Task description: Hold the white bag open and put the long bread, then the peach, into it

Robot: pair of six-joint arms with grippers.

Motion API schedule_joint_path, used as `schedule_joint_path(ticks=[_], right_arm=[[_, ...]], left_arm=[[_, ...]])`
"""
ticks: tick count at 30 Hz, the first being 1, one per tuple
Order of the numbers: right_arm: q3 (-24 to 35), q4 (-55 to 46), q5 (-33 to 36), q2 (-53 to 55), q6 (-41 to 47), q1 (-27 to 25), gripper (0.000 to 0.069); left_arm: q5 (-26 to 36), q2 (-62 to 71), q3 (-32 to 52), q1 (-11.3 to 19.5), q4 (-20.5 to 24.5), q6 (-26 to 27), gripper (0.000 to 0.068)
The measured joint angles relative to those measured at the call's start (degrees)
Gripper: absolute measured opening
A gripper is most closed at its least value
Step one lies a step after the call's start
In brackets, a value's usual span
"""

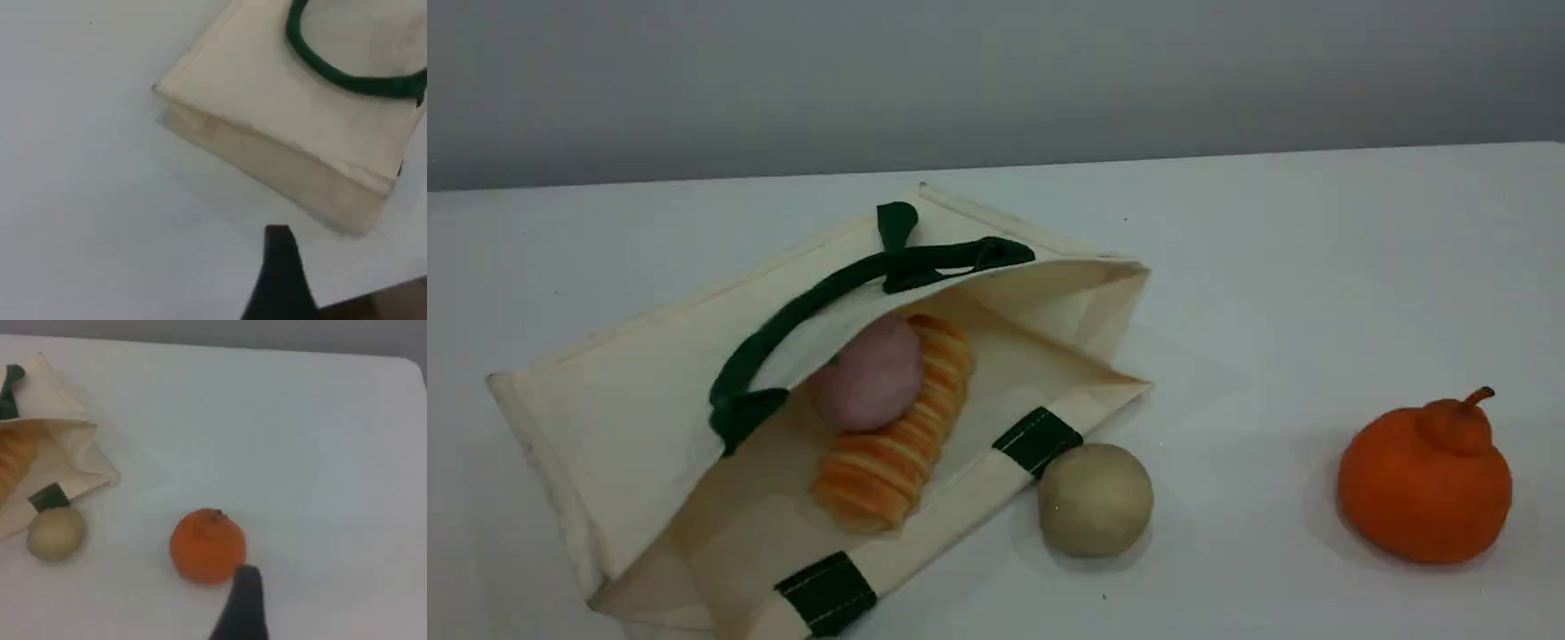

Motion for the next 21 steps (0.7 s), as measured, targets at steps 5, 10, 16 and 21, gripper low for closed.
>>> schedule_joint_path(ticks=[5,10,16,21], right_arm=[[0.0,0.0,0.1,0.0,0.0,0.0,0.0592],[0.0,0.1,0.1,0.0,0.6,0.0,0.0592],[0.0,0.2,0.2,0.0,0.6,0.0,0.0592],[0.0,0.2,0.2,0.0,0.6,0.0,0.0592]], left_arm=[[-0.1,0.0,0.0,0.0,-0.1,-0.1,0.0472],[0.1,0.0,0.0,0.0,0.2,0.0,0.0472],[2.3,0.0,-0.1,0.0,0.2,0.0,0.0472],[2.2,0.0,-0.1,0.0,0.2,0.0,0.0472]])
